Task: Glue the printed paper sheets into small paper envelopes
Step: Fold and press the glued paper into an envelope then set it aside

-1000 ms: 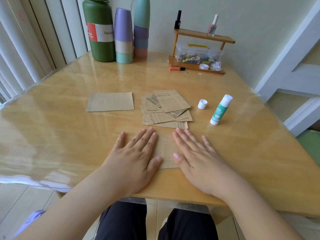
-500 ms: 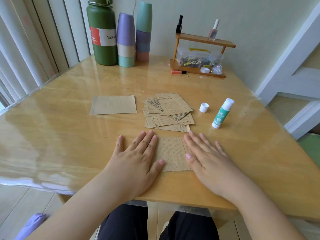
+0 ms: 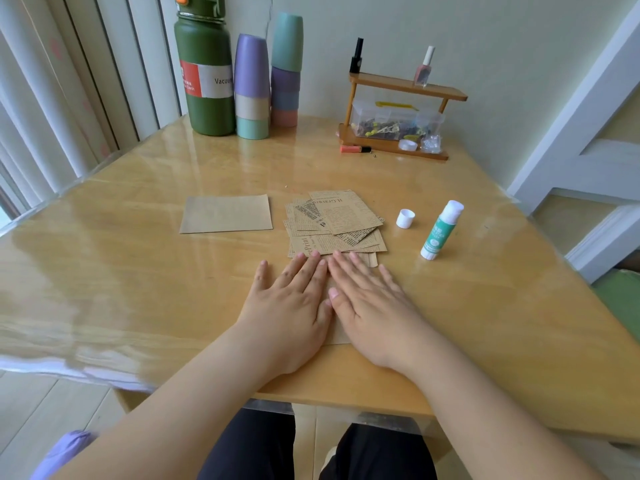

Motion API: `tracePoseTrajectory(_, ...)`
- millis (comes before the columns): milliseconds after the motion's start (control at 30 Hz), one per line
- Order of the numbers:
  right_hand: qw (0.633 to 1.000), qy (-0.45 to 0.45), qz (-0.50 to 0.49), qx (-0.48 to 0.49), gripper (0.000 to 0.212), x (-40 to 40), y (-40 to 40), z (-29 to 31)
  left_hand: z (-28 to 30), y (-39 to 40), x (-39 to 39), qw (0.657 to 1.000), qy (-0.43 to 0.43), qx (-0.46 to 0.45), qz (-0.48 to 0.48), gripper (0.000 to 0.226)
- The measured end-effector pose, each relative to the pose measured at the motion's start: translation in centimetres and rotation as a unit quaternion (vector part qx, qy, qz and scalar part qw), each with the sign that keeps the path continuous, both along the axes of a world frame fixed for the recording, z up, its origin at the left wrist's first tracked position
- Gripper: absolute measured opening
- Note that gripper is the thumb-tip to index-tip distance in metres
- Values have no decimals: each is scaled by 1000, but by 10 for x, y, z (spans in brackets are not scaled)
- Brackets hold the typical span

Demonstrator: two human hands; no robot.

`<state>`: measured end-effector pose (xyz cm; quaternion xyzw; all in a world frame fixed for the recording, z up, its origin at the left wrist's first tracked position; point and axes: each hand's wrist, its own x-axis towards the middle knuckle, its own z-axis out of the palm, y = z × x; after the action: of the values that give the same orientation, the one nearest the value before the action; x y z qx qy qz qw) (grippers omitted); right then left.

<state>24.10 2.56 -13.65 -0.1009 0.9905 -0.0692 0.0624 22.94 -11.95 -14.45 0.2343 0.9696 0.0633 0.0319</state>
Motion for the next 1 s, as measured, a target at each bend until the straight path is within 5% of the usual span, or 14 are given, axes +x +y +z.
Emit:
tracePoseTrajectory(300, 1000, 4, -10, 17, 57, 1, -1, -3, -7, 0, 1, 1000, 27, 10, 3, 87)
tracePoseTrajectory(667, 999, 6, -9, -45, 59, -1, 6, 2, 4, -7, 1, 999, -6, 35, 0, 61)
tracePoseTrajectory(1000, 998, -22, -38, 39, 60, 12, 30, 0, -8, -20, 10, 1000, 20, -4, 2, 110)
